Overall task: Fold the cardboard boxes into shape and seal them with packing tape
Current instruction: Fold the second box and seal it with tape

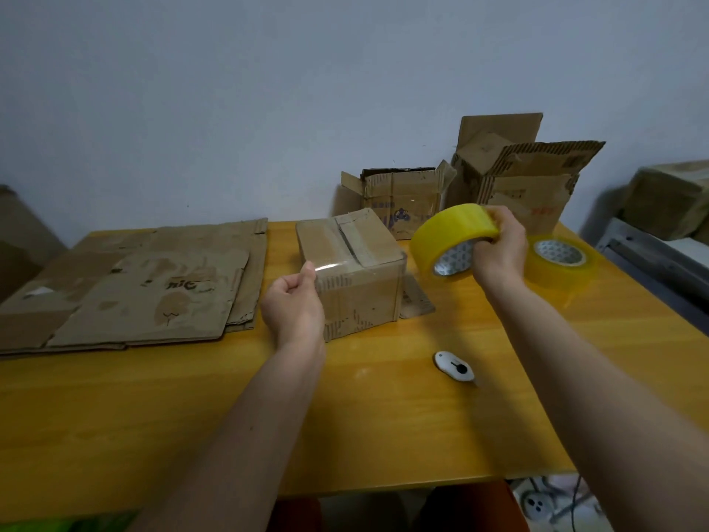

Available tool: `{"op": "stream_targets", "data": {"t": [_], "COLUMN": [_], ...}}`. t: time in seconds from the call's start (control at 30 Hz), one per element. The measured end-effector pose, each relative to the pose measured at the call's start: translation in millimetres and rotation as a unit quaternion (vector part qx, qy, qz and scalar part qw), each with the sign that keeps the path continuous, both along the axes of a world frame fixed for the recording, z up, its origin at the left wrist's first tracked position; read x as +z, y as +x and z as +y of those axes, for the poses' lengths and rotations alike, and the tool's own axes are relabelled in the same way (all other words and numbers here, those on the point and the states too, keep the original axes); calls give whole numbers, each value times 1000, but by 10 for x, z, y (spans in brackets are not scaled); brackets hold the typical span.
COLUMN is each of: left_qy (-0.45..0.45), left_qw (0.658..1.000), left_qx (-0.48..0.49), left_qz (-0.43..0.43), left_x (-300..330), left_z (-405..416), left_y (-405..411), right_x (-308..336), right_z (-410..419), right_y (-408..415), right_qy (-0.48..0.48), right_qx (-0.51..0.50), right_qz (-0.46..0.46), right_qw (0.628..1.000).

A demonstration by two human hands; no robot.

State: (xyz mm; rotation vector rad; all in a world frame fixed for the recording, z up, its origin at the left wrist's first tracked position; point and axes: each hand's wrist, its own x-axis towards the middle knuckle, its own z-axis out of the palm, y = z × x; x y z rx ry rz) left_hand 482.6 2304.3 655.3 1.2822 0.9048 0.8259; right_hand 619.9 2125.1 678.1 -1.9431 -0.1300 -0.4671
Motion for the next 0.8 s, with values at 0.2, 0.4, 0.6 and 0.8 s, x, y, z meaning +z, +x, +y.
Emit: {"op": "stream_targets", "data": {"t": [0.2,0.4,0.6,0.8], "left_qy": [48,91,115,25], "left_qw": [998,993,991,991], "left_qx": [10,10,-15,-109], "left_qz": [36,71,72,67], "left_x": [-65,-159,-241,-270], "left_z": [77,221,244,235], "left_y": [93,91,53,122], "right_x": [23,-51,-95,-120], "right_z": [71,139,139,128], "right_y": [127,171,196,170], "right_qy": [-40,-72,-105,-112], "right_qx": [11,26,29,45], "right_qz": [-18,-42,-51,-28], "right_qw": [999,996,993,992]}}
